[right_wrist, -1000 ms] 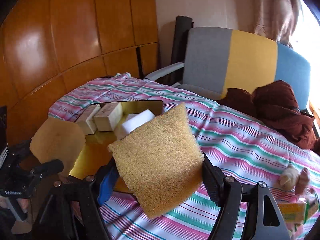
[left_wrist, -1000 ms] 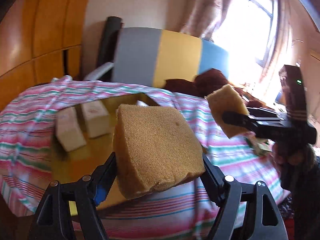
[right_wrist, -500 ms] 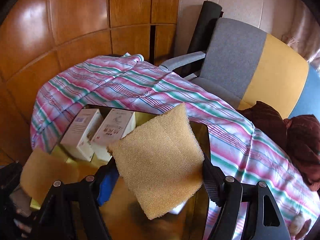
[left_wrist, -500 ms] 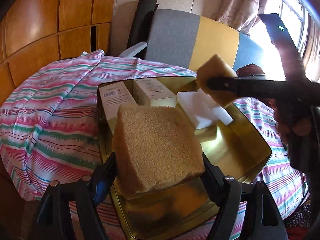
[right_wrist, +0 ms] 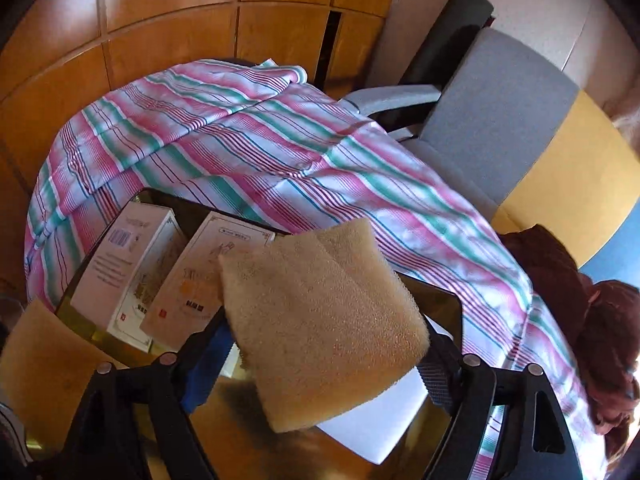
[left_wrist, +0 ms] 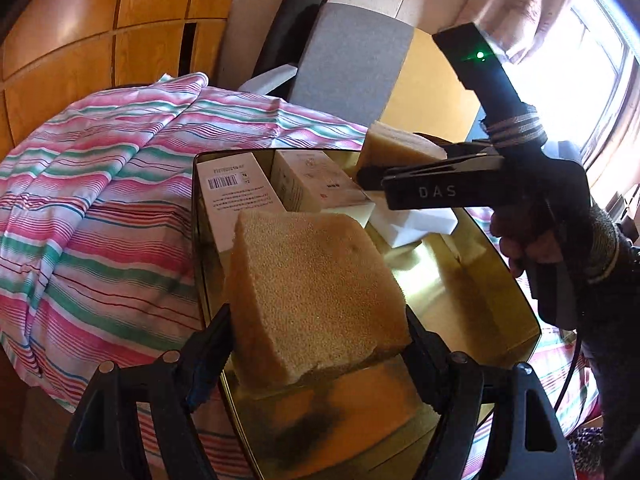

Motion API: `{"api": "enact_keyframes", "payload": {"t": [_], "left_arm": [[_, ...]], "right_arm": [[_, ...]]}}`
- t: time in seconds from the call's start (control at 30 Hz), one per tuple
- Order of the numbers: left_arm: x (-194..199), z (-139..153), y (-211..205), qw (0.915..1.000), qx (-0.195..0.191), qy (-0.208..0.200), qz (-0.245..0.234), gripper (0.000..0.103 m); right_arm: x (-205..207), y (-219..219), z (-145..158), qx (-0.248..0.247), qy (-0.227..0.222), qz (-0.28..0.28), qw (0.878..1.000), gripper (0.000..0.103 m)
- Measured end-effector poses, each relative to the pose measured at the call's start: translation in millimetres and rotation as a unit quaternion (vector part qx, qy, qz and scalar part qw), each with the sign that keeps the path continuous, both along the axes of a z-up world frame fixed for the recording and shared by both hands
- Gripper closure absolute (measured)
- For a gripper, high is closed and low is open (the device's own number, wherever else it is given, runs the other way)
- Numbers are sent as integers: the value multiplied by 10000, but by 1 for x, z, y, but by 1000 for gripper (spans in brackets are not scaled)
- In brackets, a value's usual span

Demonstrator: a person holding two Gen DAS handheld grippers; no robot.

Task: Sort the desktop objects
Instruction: 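Carry both yellow sponges to the gold tray and release the right tool's sponge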

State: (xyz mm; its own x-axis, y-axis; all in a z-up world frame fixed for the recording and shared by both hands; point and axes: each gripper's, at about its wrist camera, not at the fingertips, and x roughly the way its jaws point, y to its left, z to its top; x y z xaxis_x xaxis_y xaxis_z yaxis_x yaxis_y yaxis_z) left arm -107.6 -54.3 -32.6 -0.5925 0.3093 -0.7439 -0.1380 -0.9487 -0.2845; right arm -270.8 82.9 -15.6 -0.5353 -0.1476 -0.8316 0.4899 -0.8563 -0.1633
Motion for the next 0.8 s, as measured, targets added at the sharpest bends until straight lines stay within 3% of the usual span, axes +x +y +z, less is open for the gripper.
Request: {"api": "enact_keyframes", "payload": {"t": [0.2, 0.43, 0.57, 0.63, 0.73, 0.8], "left_arm": [[-4, 1, -1, 10000, 51, -37, 22, 21], [2, 14, -2, 9997, 106, 199, 66, 20], [1, 14, 1, 9989, -274, 350, 146, 20], [-5, 8, 2, 9988, -397, 267, 108, 20], [-13, -2, 2, 9998, -123, 50, -121, 20], [-14, -3, 3, 9998, -144, 55, -95, 19]], "right_arm": [[-2, 14, 11, -797, -102, -74, 9967, 4], [7, 36, 29, -1430, 60, -275, 9893, 3], [19, 57, 37, -1834, 139, -470, 9818, 3], [32, 70, 38, -1987, 202, -599, 9780, 3], [54, 92, 38, -2207, 297, -798, 9716, 3], [72, 107, 36, -2359, 339, -894, 9671, 3]]}}
